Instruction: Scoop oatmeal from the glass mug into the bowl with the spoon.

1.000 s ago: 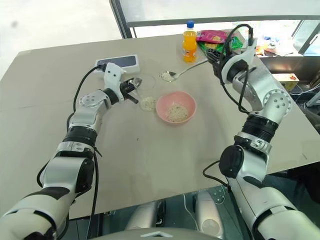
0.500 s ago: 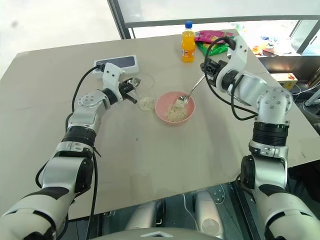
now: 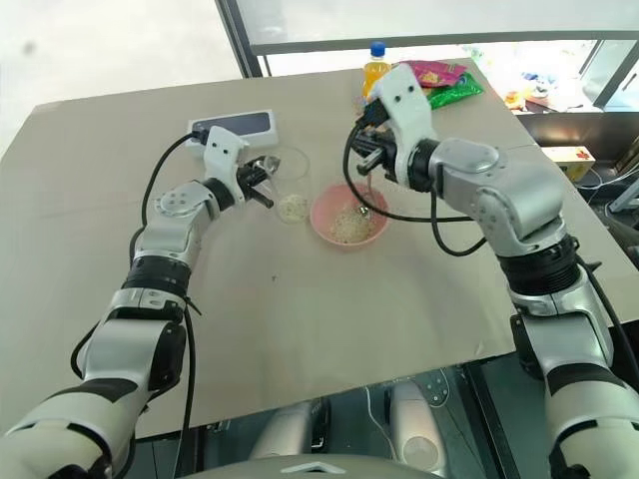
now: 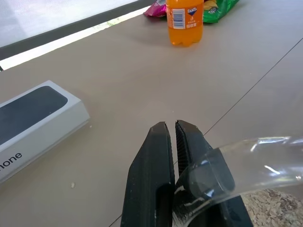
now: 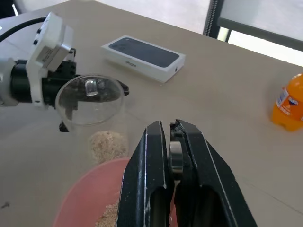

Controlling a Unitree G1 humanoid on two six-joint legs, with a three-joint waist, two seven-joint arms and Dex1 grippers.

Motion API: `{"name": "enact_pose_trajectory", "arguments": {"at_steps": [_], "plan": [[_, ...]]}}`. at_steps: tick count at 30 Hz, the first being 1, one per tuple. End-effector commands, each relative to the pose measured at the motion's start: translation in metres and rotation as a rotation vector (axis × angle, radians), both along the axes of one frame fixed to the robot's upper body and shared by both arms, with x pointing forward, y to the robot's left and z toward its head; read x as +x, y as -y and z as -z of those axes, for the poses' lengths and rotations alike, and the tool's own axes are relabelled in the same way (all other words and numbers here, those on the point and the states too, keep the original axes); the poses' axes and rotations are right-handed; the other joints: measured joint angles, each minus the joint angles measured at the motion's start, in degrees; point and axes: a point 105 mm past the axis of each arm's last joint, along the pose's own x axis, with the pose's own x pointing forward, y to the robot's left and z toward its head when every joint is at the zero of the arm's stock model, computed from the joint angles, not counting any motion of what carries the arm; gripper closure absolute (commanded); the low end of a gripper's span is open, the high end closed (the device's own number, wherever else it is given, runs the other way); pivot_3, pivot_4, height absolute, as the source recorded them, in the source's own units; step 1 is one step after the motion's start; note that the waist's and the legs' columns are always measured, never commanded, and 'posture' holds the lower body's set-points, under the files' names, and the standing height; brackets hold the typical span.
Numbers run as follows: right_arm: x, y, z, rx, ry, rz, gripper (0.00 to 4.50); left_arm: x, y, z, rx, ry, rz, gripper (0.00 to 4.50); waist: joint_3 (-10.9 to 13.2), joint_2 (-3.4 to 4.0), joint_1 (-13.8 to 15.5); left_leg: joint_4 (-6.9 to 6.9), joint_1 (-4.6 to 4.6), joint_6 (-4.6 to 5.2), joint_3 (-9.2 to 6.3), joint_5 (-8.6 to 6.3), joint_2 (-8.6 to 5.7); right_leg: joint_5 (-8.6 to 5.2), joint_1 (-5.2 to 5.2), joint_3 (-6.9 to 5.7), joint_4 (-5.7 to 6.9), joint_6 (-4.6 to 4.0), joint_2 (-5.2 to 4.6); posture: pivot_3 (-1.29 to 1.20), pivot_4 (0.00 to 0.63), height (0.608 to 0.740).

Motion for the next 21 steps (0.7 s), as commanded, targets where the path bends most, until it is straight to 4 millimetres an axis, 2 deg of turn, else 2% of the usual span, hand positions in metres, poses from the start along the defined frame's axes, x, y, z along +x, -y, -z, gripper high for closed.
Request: {"name": "enact_pose_trajectory", "arguments": {"at_steps": [1, 2, 6, 8, 10, 14, 21], "plan": [[-0.008, -0.004, -0.026, 0.008, 0.109, -0.037, 4.5, -0.002, -0.006, 0.007, 0.014, -0.023, -0.027, 4.43, 0.0, 0.0, 0.1, 0.01, 0.0, 0.0, 0.0, 0.0, 0.0, 0.0, 0.0, 0.0, 0.0, 0.0, 0.0, 0.0, 0.15, 0.74], [-0.007, -0.003, -0.032, 0.066, 0.083, -0.028, 4.5, -0.002, -0.006, 0.008, 0.007, -0.026, -0.028, 4.43, 0.0, 0.0, 0.1, 0.01, 0.0, 0.0, 0.0, 0.0, 0.0, 0.0, 0.0, 0.0, 0.0, 0.0, 0.0, 0.0, 0.15, 0.74], [0.004, 0.008, -0.078, 0.308, 0.059, 0.043, 4.5, -0.003, -0.006, 0.011, -0.025, -0.045, -0.028, 4.43, 0.0, 0.0, 0.1, -0.01, 0.01, -0.1, -0.02, 0.06, 0.01, 0.0, -0.05, 0.04, 0.06, 0.0, 0.0, 0.0, 0.15, 0.74], [0.002, 0.003, -0.098, 0.417, 0.02, 0.014, 4.5, -0.004, -0.005, 0.015, -0.058, -0.066, -0.033, 4.43, 0.0, 0.0, 0.5, -0.01, -0.01, -0.24, -0.06, 0.14, 0.01, 0.0, -0.05, 0.01, 0.04, 0.0, 0.0, 0.0, 0.15, 0.74], [-0.002, -0.008, -0.11, 0.47, -0.002, -0.028, 4.5, -0.004, -0.003, 0.017, -0.101, -0.088, -0.04, 4.43, 0.0, 0.0, 0.6, -0.03, -0.01, -0.25, -0.06, 0.13, 0.01, 0.0, -0.05, 0.02, 0.01, 0.0, -0.01, 0.0, 0.15, 0.74], [0.001, -0.024, -0.107, 0.458, -0.011, -0.04, 4.5, -0.005, 0.003, 0.02, -0.134, -0.102, -0.046, 4.43, 0.0, -0.01, 1.2, -0.05, -0.01, -0.25, -0.12, 0.13, -0.01, 0.0, -0.05, 0.0, 0.01, -0.01, -0.01, 0.0, 0.15, 0.74], [0.004, -0.052, -0.083, 0.428, -0.081, -0.079, 4.5, -0.006, 0.007, 0.018, -0.152, -0.098, -0.047, 4.43, 0.0, -0.02, 1.5, -0.03, -0.05, -0.25, -0.15, 0.14, -0.08, 0.0, -0.05, -0.01, 0.01, -0.01, -0.06, 0.0, 0.15, 0.74]]}}
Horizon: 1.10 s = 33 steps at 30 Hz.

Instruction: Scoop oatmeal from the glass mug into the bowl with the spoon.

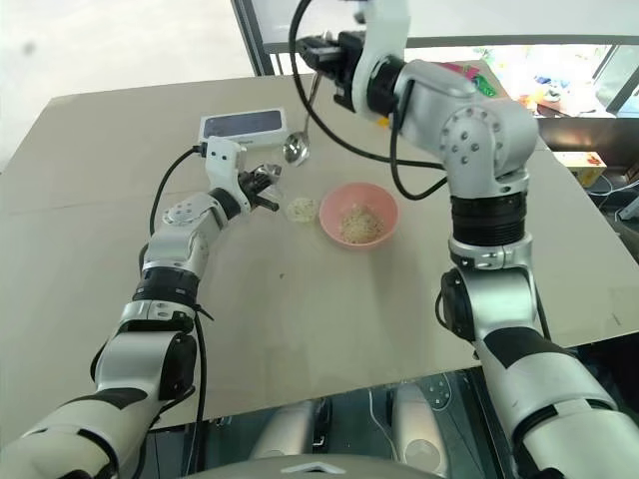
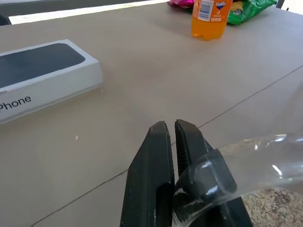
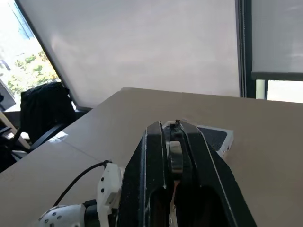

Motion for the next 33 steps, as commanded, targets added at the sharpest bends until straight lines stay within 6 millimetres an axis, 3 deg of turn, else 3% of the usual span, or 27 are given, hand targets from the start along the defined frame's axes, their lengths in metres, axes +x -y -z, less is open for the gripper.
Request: {"name": "enact_pose_trajectory", "arguments": {"at_steps": [1, 6, 14, 21, 25, 33], "plan": [[-0.001, -0.006, -0.003, -0.001, 0.045, -0.004, 4.5, -0.003, 0.003, 0.004, 0.014, -0.01, 0.007, 4.43, 0.0, 0.0, -0.1, 0.0, 0.0, 0.0, 0.0, 0.0, 0.0, 0.0, 0.0, 0.0, 0.0, 0.0, 0.0, 0.0, 0.15, 0.74], [0.004, -0.019, 0.004, 0.003, 0.04, -0.029, 4.5, -0.004, 0.003, -0.001, -0.001, -0.005, 0.009, 4.43, 0.0, 0.0, -0.3, 0.0, 0.01, 0.0, 0.0, 0.0, -0.02, 0.0, 0.0, 0.0, 0.01, 0.0, 0.01, 0.0, 0.15, 0.74], [0.018, -0.02, 0.004, 0.047, 0.049, 0.008, 1.36, -0.005, 0.004, -0.002, 0.019, 0.005, 0.008, 4.5, 0.0, 0.0, -0.3, -0.01, 0.0, -0.01, 0.0, 0.01, -0.01, 0.0, -0.02, 0.0, 0.0, 0.0, 0.01, 0.0, 0.15, 0.74], [0.02, -0.016, 0.006, 0.063, 0.049, 0.017, 1.36, -0.004, 0.002, -0.005, 0.015, 0.021, 0.003, 4.5, 0.0, 0.0, -0.3, -0.01, 0.0, -0.01, -0.01, 0.01, -0.01, 0.0, -0.02, 0.0, 0.0, 0.0, 0.01, 0.0, 0.15, 0.74], [0.021, -0.016, 0.008, 0.065, 0.047, 0.018, 1.28, -0.003, 0.001, -0.007, 0.019, 0.033, 0.003, 2.98, 0.0, 0.0, -0.3, -0.02, -0.01, -0.01, -0.01, 0.01, -0.01, 0.0, -0.03, 0.0, -0.01, 0.0, 0.01, 0.0, 0.15, 0.74], [0.021, -0.013, 0.009, 0.072, 0.045, 0.027, 1.28, -0.007, -0.004, -0.007, 0.035, 0.033, 0.0, 2.98, 0.0, 0.0, -0.3, -0.03, -0.02, -0.01, -0.01, 0.0, -0.01, 0.0, -0.04, 0.0, -0.01, 0.0, 0.01, 0.0, 0.15, 0.74]]}}
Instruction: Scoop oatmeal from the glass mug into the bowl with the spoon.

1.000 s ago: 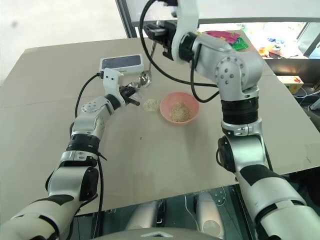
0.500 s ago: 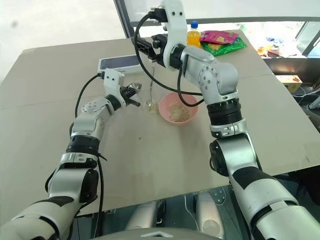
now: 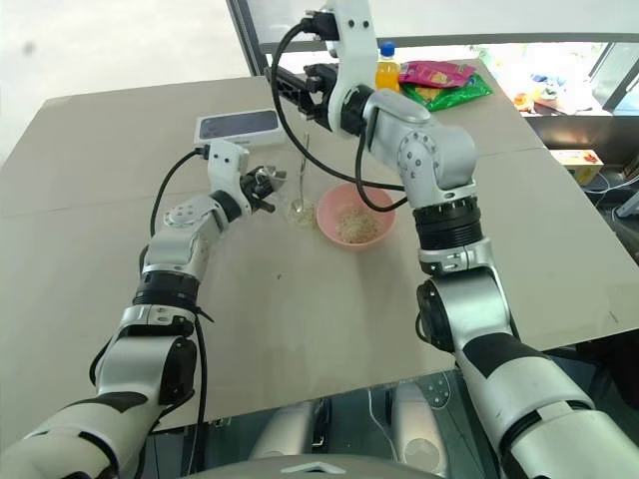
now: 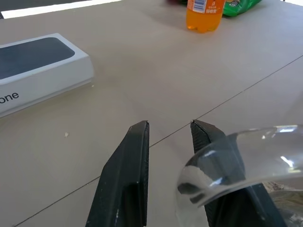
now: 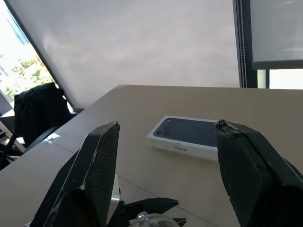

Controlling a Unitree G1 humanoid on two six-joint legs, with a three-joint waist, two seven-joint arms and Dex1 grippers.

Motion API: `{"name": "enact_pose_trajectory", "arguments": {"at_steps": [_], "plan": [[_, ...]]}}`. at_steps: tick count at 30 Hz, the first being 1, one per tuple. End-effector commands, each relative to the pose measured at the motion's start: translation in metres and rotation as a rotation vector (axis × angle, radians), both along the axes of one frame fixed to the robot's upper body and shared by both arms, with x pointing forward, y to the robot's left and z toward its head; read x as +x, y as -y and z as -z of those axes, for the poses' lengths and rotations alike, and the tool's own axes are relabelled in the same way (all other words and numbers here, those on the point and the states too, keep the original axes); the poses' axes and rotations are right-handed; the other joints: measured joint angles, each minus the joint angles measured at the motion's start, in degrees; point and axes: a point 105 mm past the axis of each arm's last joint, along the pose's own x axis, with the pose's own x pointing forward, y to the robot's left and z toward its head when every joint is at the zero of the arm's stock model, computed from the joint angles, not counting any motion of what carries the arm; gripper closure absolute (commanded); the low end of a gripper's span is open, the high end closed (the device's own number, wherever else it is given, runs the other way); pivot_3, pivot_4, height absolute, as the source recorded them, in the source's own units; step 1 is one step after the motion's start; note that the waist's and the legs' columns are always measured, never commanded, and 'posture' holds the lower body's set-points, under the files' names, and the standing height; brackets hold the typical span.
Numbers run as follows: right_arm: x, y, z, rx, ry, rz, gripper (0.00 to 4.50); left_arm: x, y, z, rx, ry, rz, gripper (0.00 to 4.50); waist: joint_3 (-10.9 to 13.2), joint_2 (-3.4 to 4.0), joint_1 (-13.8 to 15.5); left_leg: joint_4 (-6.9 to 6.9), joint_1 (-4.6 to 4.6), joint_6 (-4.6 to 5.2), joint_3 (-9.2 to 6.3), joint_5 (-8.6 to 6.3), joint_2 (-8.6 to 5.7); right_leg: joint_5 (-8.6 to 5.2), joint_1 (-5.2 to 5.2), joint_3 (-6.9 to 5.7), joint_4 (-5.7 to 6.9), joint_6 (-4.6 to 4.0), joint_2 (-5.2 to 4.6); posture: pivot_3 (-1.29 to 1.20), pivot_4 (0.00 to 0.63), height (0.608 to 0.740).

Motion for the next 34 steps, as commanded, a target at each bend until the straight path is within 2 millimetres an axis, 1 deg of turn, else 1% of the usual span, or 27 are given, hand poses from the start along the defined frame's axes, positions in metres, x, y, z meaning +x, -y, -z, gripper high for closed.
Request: {"name": "enact_pose_trajectory", "arguments": {"at_steps": [1, 3, 5, 7, 9, 10, 11, 13, 14, 15, 16, 17, 18, 19, 20, 21, 22, 24, 25, 27, 28, 29, 31, 34], "plan": [[-0.006, 0.007, -0.017, 0.04, 0.063, 0.004, 1.28, -0.006, -0.004, -0.011, 0.014, 0.047, 0.013, 2.98, 0.0, 0.0, 0.0, 0.0, 0.0, 0.0, 0.0, 0.0, 0.0, 0.0, -0.01, 0.0, 0.0, 0.0, 0.0, 0.0, 0.15, 0.74], [-0.008, 0.015, -0.016, 0.048, 0.063, 0.006, 1.28, -0.014, -0.005, -0.015, 0.015, 0.058, 0.033, 2.98, 0.0, 0.0, -0.1, -0.01, -0.01, 0.0, 0.0, 0.0, 0.01, 0.0, -0.01, 0.01, 0.0, 0.0, 0.0, 0.0, 0.15, 0.74], [-0.01, 0.029, -0.014, 0.062, 0.064, 0.022, 1.28, -0.026, -0.007, -0.025, -0.003, 0.106, 0.067, 2.98, 0.0, 0.0, 0.0, -0.03, -0.06, 0.0, 0.0, 0.0, 0.05, 0.0, -0.06, 0.02, -0.01, 0.0, 0.0, 0.0, 0.15, 0.74], [-0.011, 0.036, -0.013, 0.067, 0.067, 0.033, 1.28, -0.032, -0.006, -0.031, -0.014, 0.132, 0.084, 2.98, 0.0, 0.0, 0.1, -0.04, -0.07, -0.01, -0.01, 0.0, 0.11, 0.0, -0.06, 0.02, -0.02, 0.0, -0.03, 0.0, 0.15, 0.74], [-0.01, 0.07, -0.01, 0.107, 0.094, 0.107, 1.28, -0.05, -0.009, -0.037, -0.014, 0.158, 0.133, 2.98, 0.0, 0.0, 0.1, -0.03, -0.07, 0.0, -0.01, 0.0, 0.1, 0.0, -0.06, 0.02, -0.02, 0.0, -0.04, 0.0, 0.15, 0.74], [-0.01, 0.09, -0.004, 0.093, 0.121, 0.149, 1.28, -0.061, -0.012, -0.039, -0.017, 0.156, 0.153, 2.98, 0.0, -0.01, 0.1, -0.04, -0.07, 0.0, -0.02, 0.0, 0.1, 0.0, -0.06, 0.01, -0.04, 0.0, -0.04, 0.0, 0.15, 0.74], [-0.013, 0.105, 0.003, 0.087, 0.131, 0.172, 1.28, -0.07, -0.015, -0.04, -0.017, 0.157, 0.161, 2.98, 0.0, -0.01, 0.3, -0.04, -0.07, 0.0, -0.03, -0.01, 0.13, 0.0, -0.04, 0.01, -0.06, 0.0, -0.04, 0.0, 0.15, 0.74], [-0.019, 0.125, 0.019, 0.055, 0.129, 0.19, 1.28, -0.085, -0.021, -0.041, -0.037, 0.147, 0.154, 2.98, 0.0, 0.01, 0.3, -0.1, -0.07, 0.0, -0.03, -0.01, 0.12, 0.0, 0.02, 0.01, -0.23, 0.0, -0.08, 0.0, 0.15, 0.74], [-0.024, 0.138, 0.031, -0.007, 0.143, 0.212, 1.28, -0.094, -0.025, -0.042, -0.048, 0.142, 0.147, 2.98, 0.0, 0.0, 0.4, -0.12, -0.08, 0.01, 0.0, -0.01, 0.1, 0.0, 0.02, 0.02, -0.28, 0.0, -0.08, 0.0, 0.15, 0.74], [-0.028, 0.15, 0.044, -0.06, 0.143, 0.233, 1.28, -0.103, -0.027, -0.041, -0.051, 0.138, 0.144, 2.7, 0.0, 0.01, 0.5, -0.12, -0.07, 0.03, -0.01, -0.03, 0.12, 0.0, 0.04, 0.01, -0.3, 0.0, -0.07, 0.0, 0.15, 0.74], [-0.033, 0.162, 0.058, -0.107, 0.132, 0.247, 1.03, -0.113, -0.03, -0.038, -0.051, 0.125, 0.137, 2.44, 0.0, 0.0, 0.4, -0.14, -0.07, 0.04, 0.0, -0.03, 0.14, 0.0, 0.05, 0.01, -0.32, 0.0, -0.07, 0.0, 0.15, 0.74], [-0.039, 0.173, 0.071, -0.137, 0.116, 0.251, 0.73, -0.122, -0.033, -0.035, -0.053, 0.11, 0.127, 2.06, 0.0, 0.0, 0.4, -0.18, -0.07, 0.06, 0.01, -0.05, 0.15, 0.0, 0.05, 0.01, -0.35, 0.0, -0.05, 0.0, 0.15, 0.74], [-0.045, 0.184, 0.085, -0.146, 0.087, 0.258, 0.33, -0.131, -0.037, -0.03, -0.062, 0.089, 0.115, 1.59, 0.0, 0.0, 0.4, -0.21, -0.04, 0.12, 0.01, -0.08, 0.17, 0.0, 0.07, 0.01, -0.38, 0.0, -0.04, 0.0, 0.15, 0.74], [-0.051, 0.191, 0.095, -0.154, 0.067, 0.262, 0.04, -0.138, -0.04, -0.026, -0.073, 0.069, 0.108, 1.25, 0.0, 0.0, 0.4, -0.25, 0.0, 0.26, 0.03, -0.16, 0.2, 0.0, 0.1, 0.02, -0.41, 0.0, -0.04, 0.0, 0.15, 0.74], [-0.057, 0.197, 0.106, -0.176, 0.05, 0.264, 0.0, -0.145, -0.042, -0.021, -0.075, 0.048, 0.099, 0.72, 0.0, 0.0, 0.4, -0.27, 0.03, 0.27, 0.06, -0.17, 0.23, 0.0, 0.11, 0.04, -0.42, 0.0, -0.02, 0.0, 0.15, 0.74], [-0.066, 0.203, 0.122, -0.231, 0.037, 0.25, 0.0, -0.152, -0.047, -0.011, -0.063, 0.016, 0.08, 0.18, 0.0, 0.01, 0.5, -0.27, 0.08, 0.28, 0.11, -0.17, 0.29, 0.0, 0.14, 0.06, -0.41, 0.0, 0.0, 0.0, 0.15, 0.74], [-0.077, 0.207, 0.138, -0.269, 0.019, 0.224, 0.0, -0.159, -0.052, 0.0, -0.055, -0.019, 0.053, 0.07, 0.0, 0.02, 0.7, -0.28, 0.09, 0.29, 0.12, -0.18, 0.29, 0.0, 0.15, 0.07, -0.4, 0.0, 0.0, 0.0, 0.15, 0.74], [-0.097, 0.212, 0.165, -0.328, -0.01, 0.18, 0.0, -0.169, -0.058, 0.022, 0.008, -0.08, 0.009, 0.07, 0.1, 0.05, 1.0, -0.29, 0.37, 0.31, 0.13, -0.19, 0.3, 0.0, 0.45, 0.05, -0.44, 0.0, 0.02, 0.0, 0.15, 0.74], [-0.103, 0.214, 0.175, -0.357, -0.008, 0.176, 0.0, -0.173, -0.06, 0.031, 0.052, -0.102, -0.008, 0.07, 0.1, 0.08, 1.1, -0.37, 0.7, 0.34, 0.16, -0.21, 0.32, -0.01, 0.81, 0.06, -0.56, 0.0, 0.04, 0.0, 0.15, 0.74], [-0.119, 0.215, 0.191, -0.351, -0.023, 0.163, 0.0, -0.179, -0.064, 0.047, 0.096, -0.132, -0.031, 0.07, 0.1, 0.07, 1.6, -0.71, 1.56, 0.4, 0.17, -0.26, 0.36, -0.02, 1.73, -0.01, -1.07, 0.01, 0.09, 0.0, 0.15, 0.74], [-0.124, 0.217, 0.198, -0.361, -0.019, 0.174, 0.0, -0.182, -0.065, 0.051, 0.112, -0.137, -0.028, 0.07, 0.1, 0.08, 1.7, -0.81, 1.96, 0.41, 0.2, -0.27, 0.41, -0.03, 2.15, -0.02, -1.25, 0.01, 0.1, 0.0, 0.15, 0.74], [-0.129, 0.219, 0.203, -0.365, -0.013, 0.178, 0.0, -0.185, -0.065, 0.054, 0.125, -0.137, -0.023, 0.07, 0.1, 0.08, 1.8, -0.82, 2.1, 0.42, 0.18, -0.28, 0.43, -0.04, 2.33, -0.05, -1.33, 0.01, 0.12, 0.0, 0.15, 0.74], [-0.142, 0.22, 0.212, -0.363, -0.013, 0.138, 0.0, -0.191, -0.061, 0.058, 0.128, -0.141, -0.009, 0.07, 0.1, 0.08, 1.9, -0.81, 2.23, 0.42, 0.12, -0.28, 0.51, -0.03, 2.59, -0.12, -1.56, 0.04, 0.18, 0.0, 0.15, 0.74], [-0.148, 0.228, 0.221, -0.342, -0.048, 0.152, 0.0, -0.195, -0.055, 0.063, 0.124, -0.142, 0.001, 0.07, 0.1, 0.08, 2.0, -0.8, 2.22, 0.42, 0.11, -0.27, 0.55, 0.05, 2.67, -0.12, -1.74, 0.13, 0.18, 0.0, 0.15, 0.74]]}}
